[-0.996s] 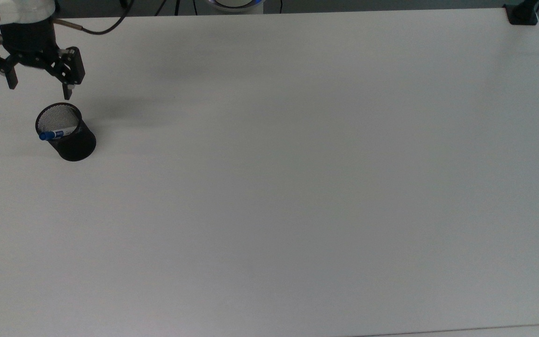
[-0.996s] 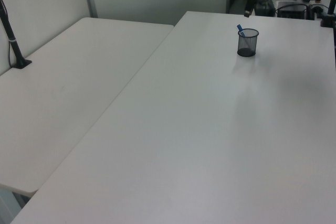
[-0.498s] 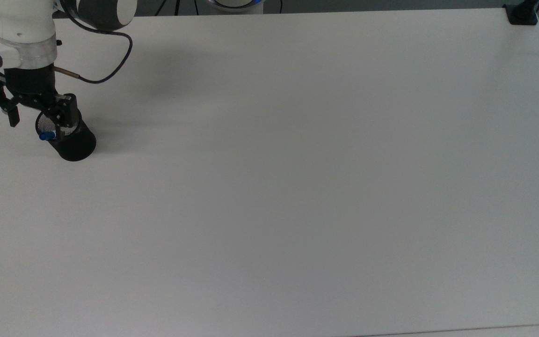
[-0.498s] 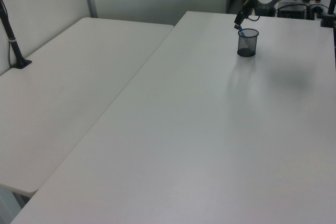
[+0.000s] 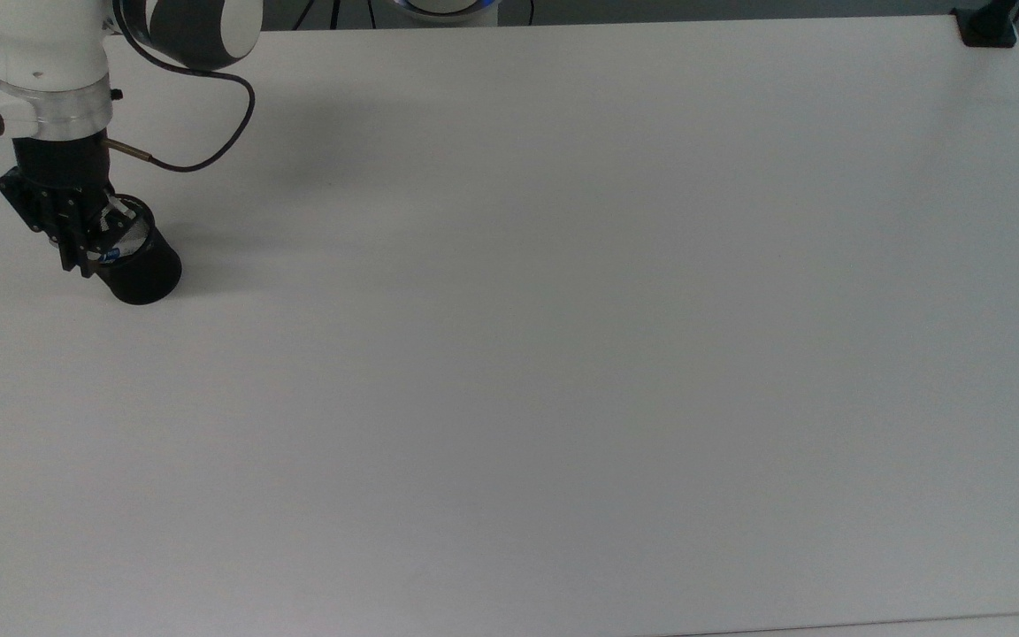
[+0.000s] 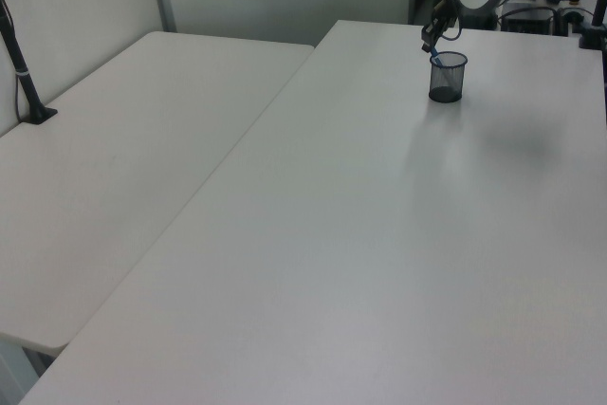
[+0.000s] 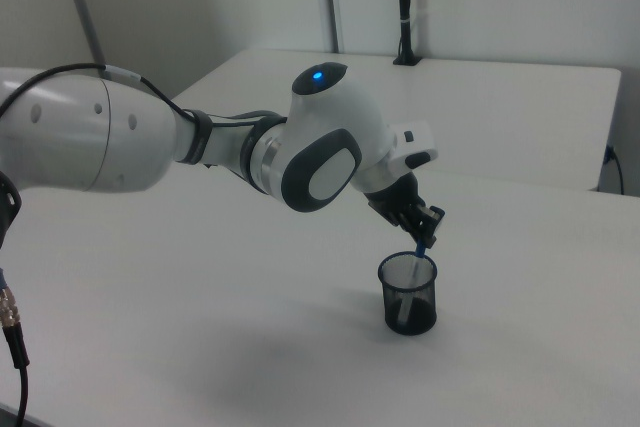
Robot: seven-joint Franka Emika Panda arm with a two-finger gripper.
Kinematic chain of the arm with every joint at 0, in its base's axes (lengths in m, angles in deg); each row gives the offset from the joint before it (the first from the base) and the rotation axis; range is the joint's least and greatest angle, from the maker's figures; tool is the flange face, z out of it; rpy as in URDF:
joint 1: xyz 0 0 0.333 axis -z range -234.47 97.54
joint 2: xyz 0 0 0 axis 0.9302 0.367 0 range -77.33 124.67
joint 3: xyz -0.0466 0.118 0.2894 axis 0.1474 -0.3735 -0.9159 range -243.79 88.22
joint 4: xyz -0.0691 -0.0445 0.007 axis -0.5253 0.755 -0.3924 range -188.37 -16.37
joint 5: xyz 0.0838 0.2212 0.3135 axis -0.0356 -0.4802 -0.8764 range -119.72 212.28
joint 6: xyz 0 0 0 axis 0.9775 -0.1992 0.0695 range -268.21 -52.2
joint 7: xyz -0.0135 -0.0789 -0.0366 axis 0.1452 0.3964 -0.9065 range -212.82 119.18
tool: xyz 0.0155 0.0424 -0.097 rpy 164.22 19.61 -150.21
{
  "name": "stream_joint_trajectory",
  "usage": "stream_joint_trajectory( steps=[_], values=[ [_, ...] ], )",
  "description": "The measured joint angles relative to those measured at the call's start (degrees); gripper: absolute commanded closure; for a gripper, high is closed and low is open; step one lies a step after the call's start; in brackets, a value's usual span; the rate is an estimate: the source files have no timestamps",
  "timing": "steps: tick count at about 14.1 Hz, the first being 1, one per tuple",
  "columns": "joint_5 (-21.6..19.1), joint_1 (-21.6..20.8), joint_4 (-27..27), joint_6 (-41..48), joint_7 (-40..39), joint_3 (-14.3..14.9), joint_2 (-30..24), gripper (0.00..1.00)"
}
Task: Remove the marker
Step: 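Lower the gripper into the cup and grasp the blue marker, then lift the blue marker up out of the pen cup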
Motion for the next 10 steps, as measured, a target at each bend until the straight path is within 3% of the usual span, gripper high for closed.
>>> stream_joint_trajectory(
  steps=[6, 8, 10],
  values=[
    [-0.03, 0.00, 1.17, 0.67, 0.15, 0.00, -1.61, 1.00],
    [-0.83, 0.00, 2.72, 5.89, 0.18, 0.00, -5.56, 1.00],
    [-4.24, 0.01, 3.31, 10.36, 0.18, -0.03, -10.39, 1.00]
  ],
)
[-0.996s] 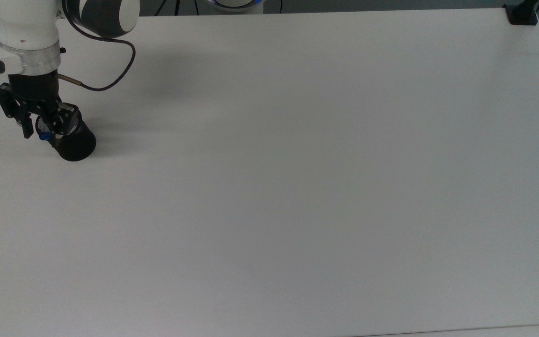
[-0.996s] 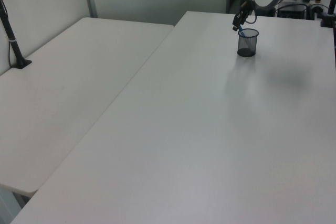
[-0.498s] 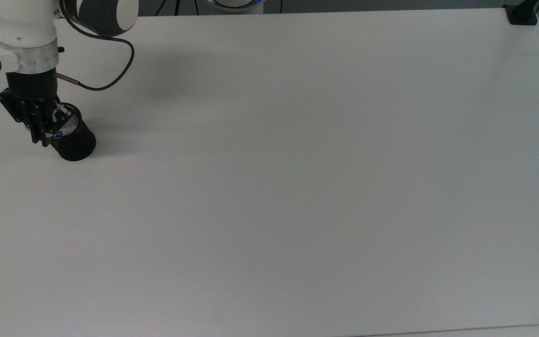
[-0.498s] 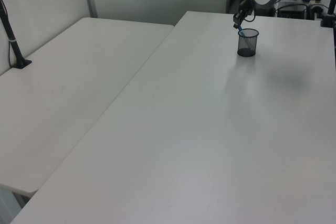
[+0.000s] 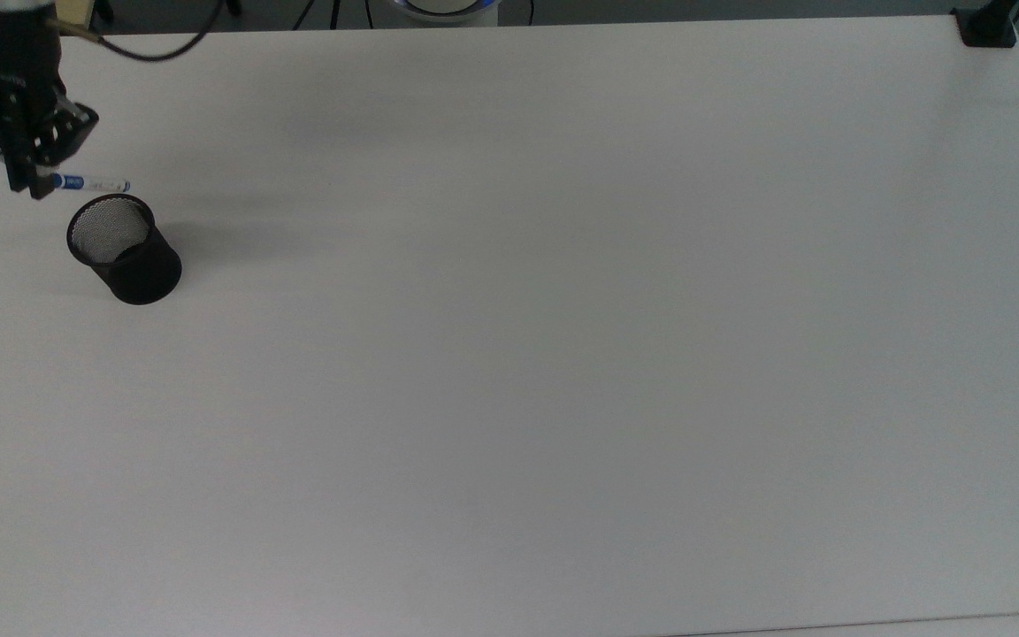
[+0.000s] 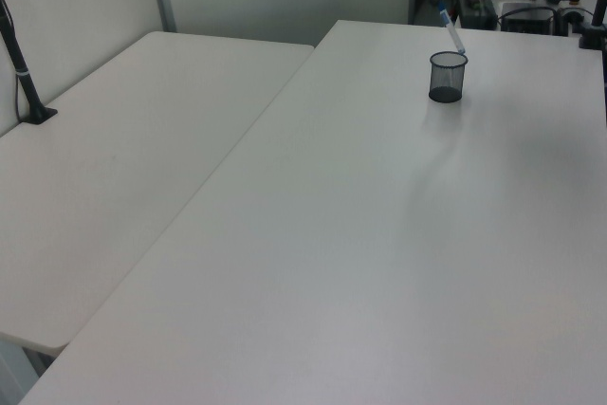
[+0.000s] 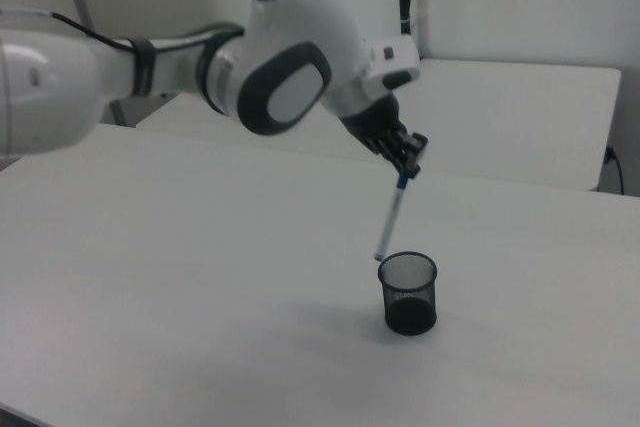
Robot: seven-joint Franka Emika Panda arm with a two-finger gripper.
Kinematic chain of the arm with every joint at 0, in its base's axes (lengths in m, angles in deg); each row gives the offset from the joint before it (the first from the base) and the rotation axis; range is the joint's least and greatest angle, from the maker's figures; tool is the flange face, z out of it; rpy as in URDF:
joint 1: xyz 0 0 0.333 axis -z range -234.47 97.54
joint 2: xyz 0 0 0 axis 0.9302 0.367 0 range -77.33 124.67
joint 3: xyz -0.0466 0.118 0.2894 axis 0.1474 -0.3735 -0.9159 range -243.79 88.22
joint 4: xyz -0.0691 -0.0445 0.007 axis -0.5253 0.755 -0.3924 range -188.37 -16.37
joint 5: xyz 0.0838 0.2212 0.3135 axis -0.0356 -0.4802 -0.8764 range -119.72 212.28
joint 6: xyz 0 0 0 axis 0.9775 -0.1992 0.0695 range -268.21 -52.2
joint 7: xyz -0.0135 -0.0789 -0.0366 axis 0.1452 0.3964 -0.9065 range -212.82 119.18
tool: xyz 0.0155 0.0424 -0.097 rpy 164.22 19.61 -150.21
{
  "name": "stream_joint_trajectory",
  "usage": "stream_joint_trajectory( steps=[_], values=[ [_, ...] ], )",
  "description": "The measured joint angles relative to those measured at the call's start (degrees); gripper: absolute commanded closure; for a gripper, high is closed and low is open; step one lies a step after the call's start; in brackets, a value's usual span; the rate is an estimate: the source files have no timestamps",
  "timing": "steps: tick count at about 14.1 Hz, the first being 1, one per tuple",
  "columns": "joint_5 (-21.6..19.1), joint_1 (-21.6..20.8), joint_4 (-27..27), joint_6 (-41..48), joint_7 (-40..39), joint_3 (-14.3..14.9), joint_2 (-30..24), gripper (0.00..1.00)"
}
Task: Remove the marker
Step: 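Lift the blue marker up out of the pen cup, then carry the marker away from the cup and lower it to the table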
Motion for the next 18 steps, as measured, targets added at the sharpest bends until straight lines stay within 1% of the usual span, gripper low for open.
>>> stream_joint_trajectory(
  steps=[1, 3, 4, 6, 7, 9, 10, 11, 14, 16, 17, 18],
  values=[
    [-1.95, -0.01, 0.04, 2.54, 0.00, -0.16, -2.73, 1.00],
    [-3.61, -0.05, 0.23, 8.78, 0.00, -1.28, -6.51, 1.00],
    [-3.75, -0.08, 0.40, 12.57, -0.02, -2.64, -7.39, 1.00],
    [-3.75, -0.47, 0.25, 18.27, -0.02, -6.14, -7.05, 1.00],
    [-3.75, -1.60, -0.13, 19.43, -0.02, -7.54, -5.49, 1.00],
    [-3.54, -4.59, -0.67, 19.50, -0.02, -8.34, -0.98, 1.00],
    [-2.59, -6.19, -0.68, 19.45, -0.01, -8.43, 2.02, 1.00],
    [-1.76, -7.02, -0.64, 19.23, 0.17, -8.48, 3.90, 1.00],
    [2.04, -9.18, -0.67, 15.60, 3.64, -8.64, 9.04, 1.00],
    [4.54, -10.41, -1.02, 13.28, 6.28, -8.70, 11.47, 1.00],
    [5.95, -11.21, -1.19, 11.53, 8.03, -8.72, 13.14, 0.96],
    [6.55, -11.45, -1.22, 10.52, 8.75, -8.73, 14.05, 0.68]
  ],
)
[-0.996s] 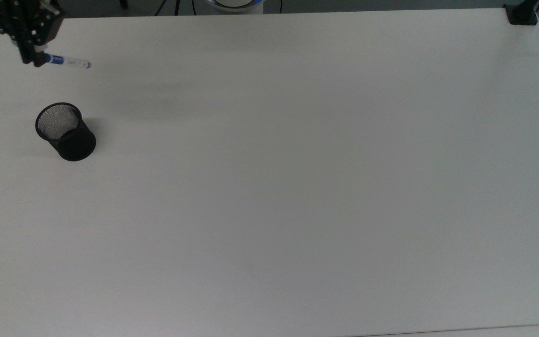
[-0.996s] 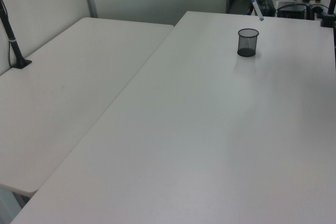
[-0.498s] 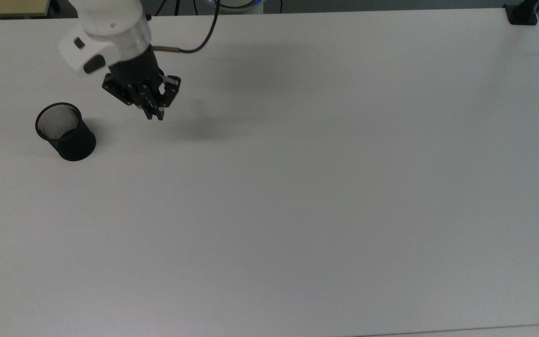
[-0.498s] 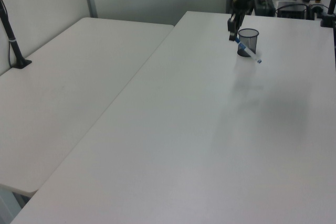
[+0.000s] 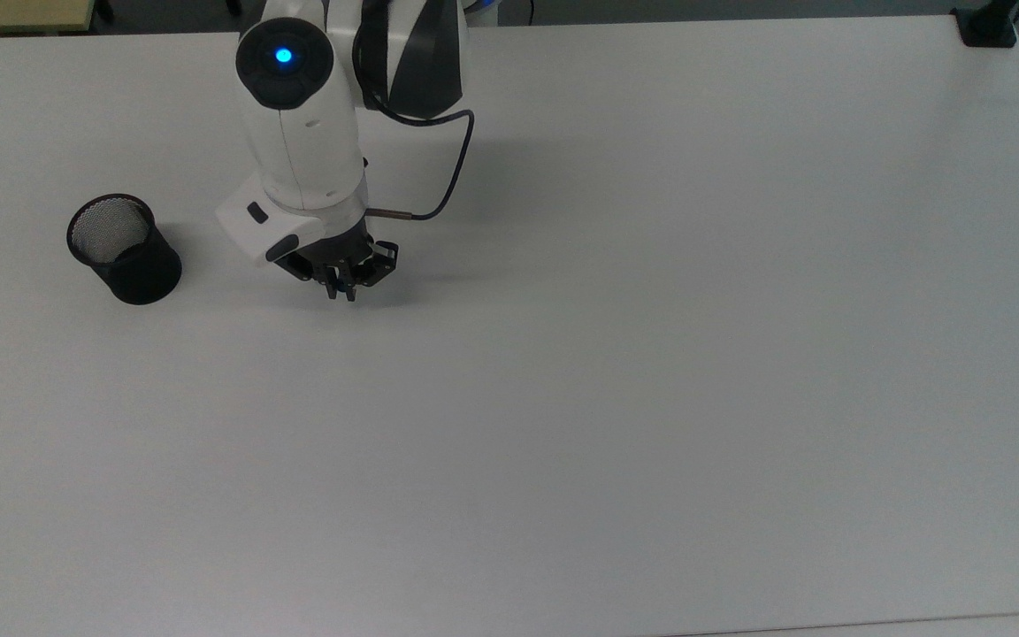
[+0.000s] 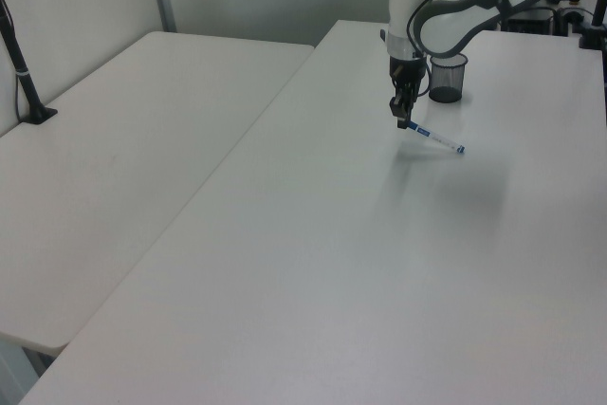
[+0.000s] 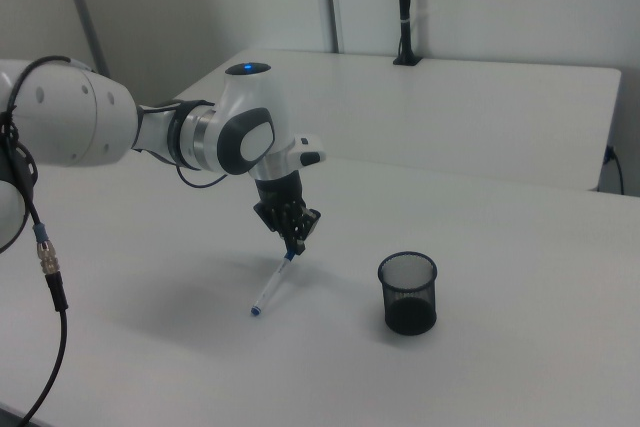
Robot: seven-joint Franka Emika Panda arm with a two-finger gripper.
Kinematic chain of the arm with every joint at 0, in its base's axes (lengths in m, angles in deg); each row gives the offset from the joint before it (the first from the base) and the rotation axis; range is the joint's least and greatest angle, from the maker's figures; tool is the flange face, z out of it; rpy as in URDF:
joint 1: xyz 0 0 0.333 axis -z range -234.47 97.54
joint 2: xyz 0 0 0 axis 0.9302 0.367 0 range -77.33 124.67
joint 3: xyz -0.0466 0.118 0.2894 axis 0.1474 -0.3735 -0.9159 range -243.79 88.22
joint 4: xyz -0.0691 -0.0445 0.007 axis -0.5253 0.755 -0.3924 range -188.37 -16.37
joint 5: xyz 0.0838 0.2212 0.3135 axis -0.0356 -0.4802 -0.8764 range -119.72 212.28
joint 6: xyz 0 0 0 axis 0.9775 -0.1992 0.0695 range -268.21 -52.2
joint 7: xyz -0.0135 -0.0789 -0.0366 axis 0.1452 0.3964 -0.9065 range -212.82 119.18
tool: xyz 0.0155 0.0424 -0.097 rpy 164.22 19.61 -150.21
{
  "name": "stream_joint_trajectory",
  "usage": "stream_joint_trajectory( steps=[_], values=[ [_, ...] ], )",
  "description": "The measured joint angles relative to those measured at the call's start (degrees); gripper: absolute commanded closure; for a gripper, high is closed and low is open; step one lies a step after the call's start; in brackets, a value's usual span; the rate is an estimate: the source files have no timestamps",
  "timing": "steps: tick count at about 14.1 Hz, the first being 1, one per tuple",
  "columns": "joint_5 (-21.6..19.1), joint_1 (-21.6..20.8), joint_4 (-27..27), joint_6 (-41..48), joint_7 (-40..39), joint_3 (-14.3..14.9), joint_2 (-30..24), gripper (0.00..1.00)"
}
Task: Remove the marker
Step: 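Carry the marker away from the cup and lower it to the table, then open the gripper to release the marker on the table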
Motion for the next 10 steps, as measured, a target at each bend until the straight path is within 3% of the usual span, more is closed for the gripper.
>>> stream_joint_trajectory(
  steps=[1, 2, 3, 7, 10],
  values=[
    [0.13, -0.03, -0.02, -1.16, 0.25, 0.00, 0.73, 0.50],
    [0.14, -0.02, -0.03, -1.82, 0.33, 0.00, 1.30, 0.13],
    [0.14, -0.02, -0.03, -2.09, 0.38, 0.00, 1.65, 0.00],
    [0.14, 0.07, 0.66, -2.16, 1.05, 0.00, 0.89, 0.00],
    [0.13, 0.10, 2.05, 2.13, 1.51, 0.00, -4.40, 0.00]
  ],
)
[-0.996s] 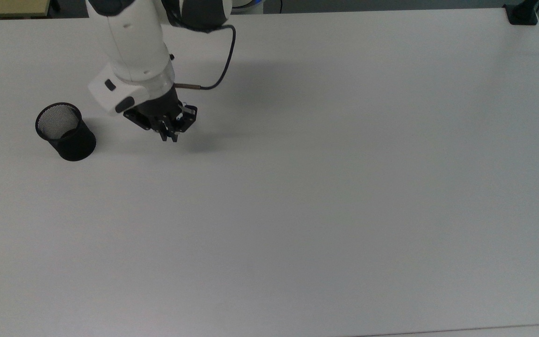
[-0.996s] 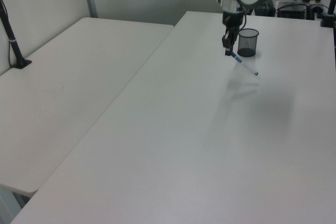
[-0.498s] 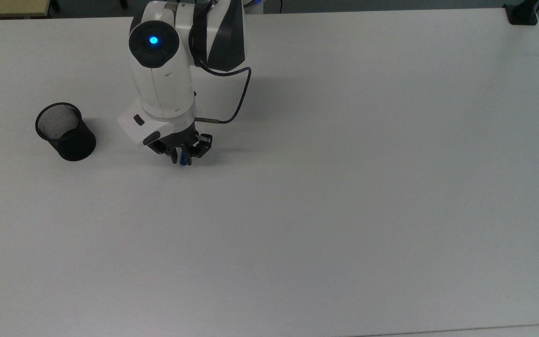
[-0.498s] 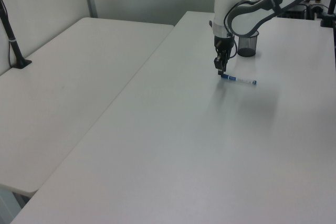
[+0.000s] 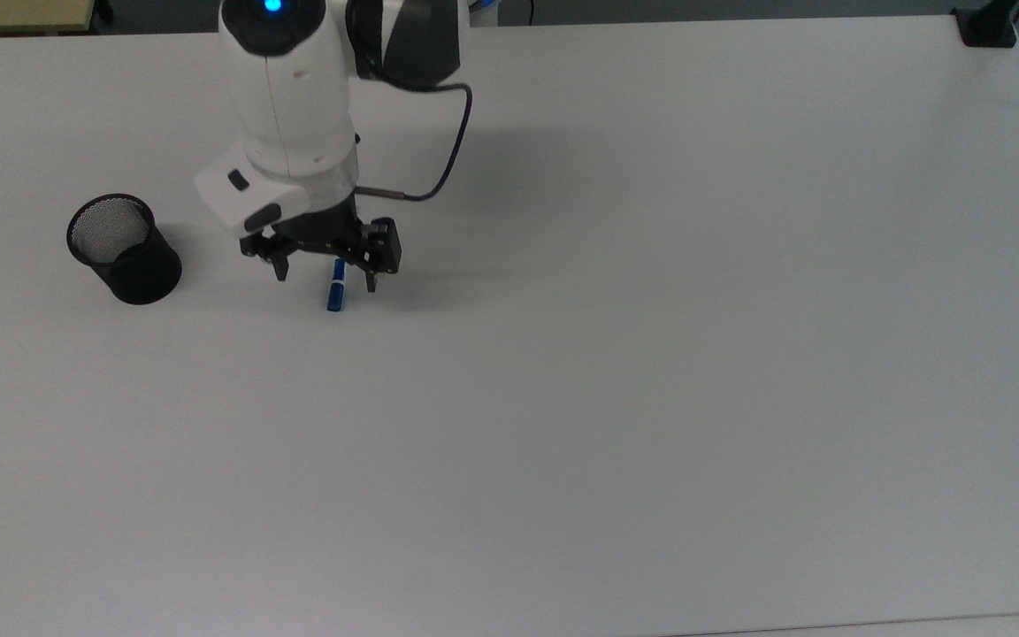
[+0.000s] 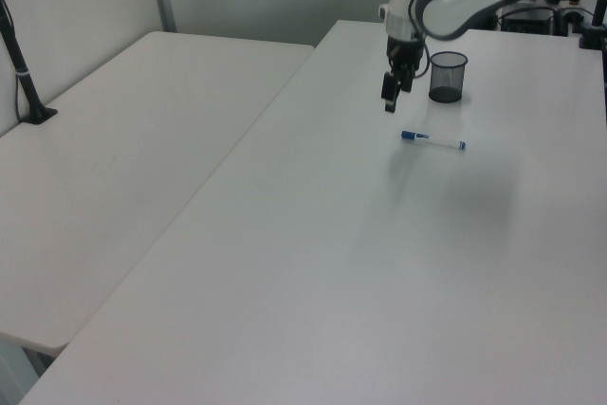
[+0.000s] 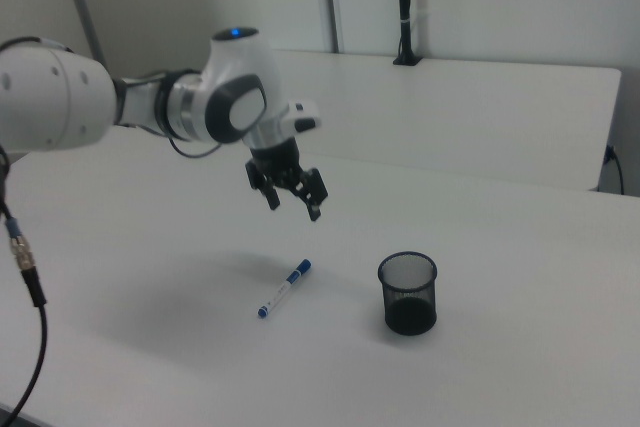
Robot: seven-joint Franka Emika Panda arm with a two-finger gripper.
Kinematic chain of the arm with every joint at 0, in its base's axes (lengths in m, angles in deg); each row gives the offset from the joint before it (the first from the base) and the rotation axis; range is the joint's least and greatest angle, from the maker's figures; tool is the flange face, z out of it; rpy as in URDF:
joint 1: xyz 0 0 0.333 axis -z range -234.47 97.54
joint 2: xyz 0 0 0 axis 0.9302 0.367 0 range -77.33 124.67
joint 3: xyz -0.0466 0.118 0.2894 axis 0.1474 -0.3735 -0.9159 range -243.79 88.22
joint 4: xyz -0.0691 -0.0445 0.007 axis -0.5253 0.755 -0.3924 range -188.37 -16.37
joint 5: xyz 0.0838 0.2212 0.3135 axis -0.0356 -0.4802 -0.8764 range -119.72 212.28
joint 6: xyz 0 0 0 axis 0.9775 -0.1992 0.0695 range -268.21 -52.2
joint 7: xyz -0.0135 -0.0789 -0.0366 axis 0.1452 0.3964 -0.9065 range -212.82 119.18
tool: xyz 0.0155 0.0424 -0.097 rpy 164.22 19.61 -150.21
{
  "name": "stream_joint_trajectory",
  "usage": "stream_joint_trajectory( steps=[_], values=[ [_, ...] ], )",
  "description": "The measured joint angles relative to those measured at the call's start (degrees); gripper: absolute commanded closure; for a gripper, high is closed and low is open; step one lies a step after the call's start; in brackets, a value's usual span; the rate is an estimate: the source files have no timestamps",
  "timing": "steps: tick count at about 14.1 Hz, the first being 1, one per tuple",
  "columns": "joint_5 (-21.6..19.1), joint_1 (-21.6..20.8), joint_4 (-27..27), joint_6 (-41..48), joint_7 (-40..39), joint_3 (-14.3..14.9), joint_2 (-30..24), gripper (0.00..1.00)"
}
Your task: Remove the marker
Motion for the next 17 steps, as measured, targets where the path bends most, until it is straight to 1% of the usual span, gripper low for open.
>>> stream_joint_trajectory(
  steps=[1, 3, 6, 9, 12, 15, 17],
  values=[
    [0.00, -0.01, 0.86, 3.91, 0.12, 0.00, -2.41, 0.00],
    [-0.03, -0.08, 3.75, 15.17, 1.62, -0.03, -9.43, 0.00],
    [-1.99, -0.49, 6.72, 26.79, 5.87, -0.07, -16.70, 0.00],
    [-3.34, -2.43, 6.93, 33.20, 7.65, 0.07, -20.93, 0.00],
    [-3.75, -4.17, 6.33, 33.44, 7.43, 1.34, -22.03, 0.00],
    [-3.75, -4.35, 4.57, 26.60, 3.08, 2.31, -21.10, 0.00],
    [-3.75, -4.34, 4.38, 24.70, 0.36, 2.89, -20.69, 0.00]
  ],
)
